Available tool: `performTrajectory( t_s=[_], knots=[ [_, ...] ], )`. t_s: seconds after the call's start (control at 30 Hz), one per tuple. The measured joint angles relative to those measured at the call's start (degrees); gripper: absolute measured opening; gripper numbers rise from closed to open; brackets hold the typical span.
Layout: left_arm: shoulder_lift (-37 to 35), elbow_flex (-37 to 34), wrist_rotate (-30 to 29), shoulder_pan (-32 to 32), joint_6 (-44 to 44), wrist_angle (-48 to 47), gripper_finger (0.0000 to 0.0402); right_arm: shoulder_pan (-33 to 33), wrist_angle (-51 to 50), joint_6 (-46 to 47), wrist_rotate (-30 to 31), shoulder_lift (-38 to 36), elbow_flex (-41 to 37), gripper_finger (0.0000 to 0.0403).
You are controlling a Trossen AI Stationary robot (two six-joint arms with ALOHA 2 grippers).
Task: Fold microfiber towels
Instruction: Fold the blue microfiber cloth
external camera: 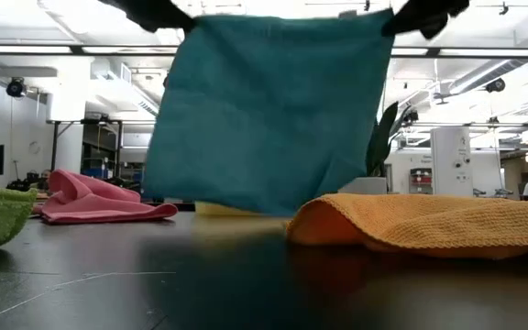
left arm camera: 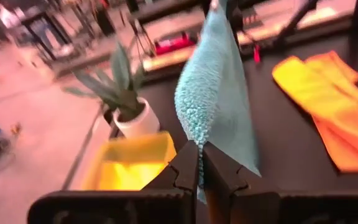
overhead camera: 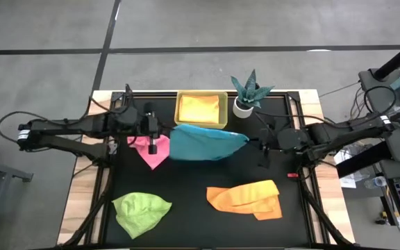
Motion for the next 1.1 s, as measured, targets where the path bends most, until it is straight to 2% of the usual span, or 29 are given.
performTrajectory(
  t_s=[0.13, 0.23, 0.3, 0.33, 0.4, 0.43, 0.5, 0.57, 0.67, 0.77, 0.97, 1.03, 1.1],
  knots=[
    [0.8, 0.0, -0.7, 0.2, 1.9, 1.7, 0.0000, 0.0, -0.7, -3.9, 2.3, 0.5, 1.8, 0.0008],
    [2.4, 0.0, -4.8, 1.1, 2.2, 4.7, 0.0000, 0.0, -0.8, -3.9, 10.0, 1.4, 3.1, 0.0008],
    [3.2, 0.3, -7.5, 1.7, 2.2, 9.6, 0.0000, -0.5, -3.2, -7.4, 5.1, 1.6, 4.3, 0.0008],
    [3.3, 0.4, -7.6, 1.9, 2.3, 11.7, 0.0000, -0.7, -3.5, -8.5, 5.3, 1.9, 4.7, 0.0008],
    [3.8, 0.4, -7.7, 2.4, 2.4, 15.5, 0.0000, -0.4, -2.5, -4.9, 13.2, 2.3, 5.6, 0.0008],
    [4.0, 0.5, -7.4, 2.6, 3.0, 16.6, 0.0000, -0.5, -2.8, -4.8, 13.1, 2.3, 5.6, 0.0008],
    [4.5, 0.8, -7.0, 3.0, 5.1, 15.5, 0.0000, -1.3, -2.9, -10.0, 8.2, 1.9, 5.6, 0.0008],
    [4.9, 1.0, -7.1, 3.2, 5.4, 15.6, 0.0000, -1.5, -1.0, -8.6, 12.1, 1.9, 6.2, 0.0008],
    [4.8, 1.1, -7.0, 3.7, 5.7, 15.9, 0.0000, -2.2, -4.3, -9.7, 10.3, 1.5, 6.9, 0.0008],
    [5.1, 0.4, -7.0, 4.5, 6.3, 14.9, 0.0000, -2.7, -6.0, -10.2, 13.4, 1.5, 7.5, 0.0008],
    [6.2, 0.2, -6.8, 5.2, 6.8, 6.0, 0.0000, -3.7, -11.9, -10.1, 16.1, 1.2, 6.6, 0.0008],
    [6.4, -0.3, -5.5, 5.1, 6.7, 2.5, 0.0000, -3.4, -12.1, -8.5, 14.1, 1.1, 6.0, 0.0008],
    [6.4, -1.0, -0.6, 5.0, 6.1, 0.1, 0.0000, -3.1, -13.4, -6.2, 8.1, 1.1, 5.4, 0.0008]
  ],
)
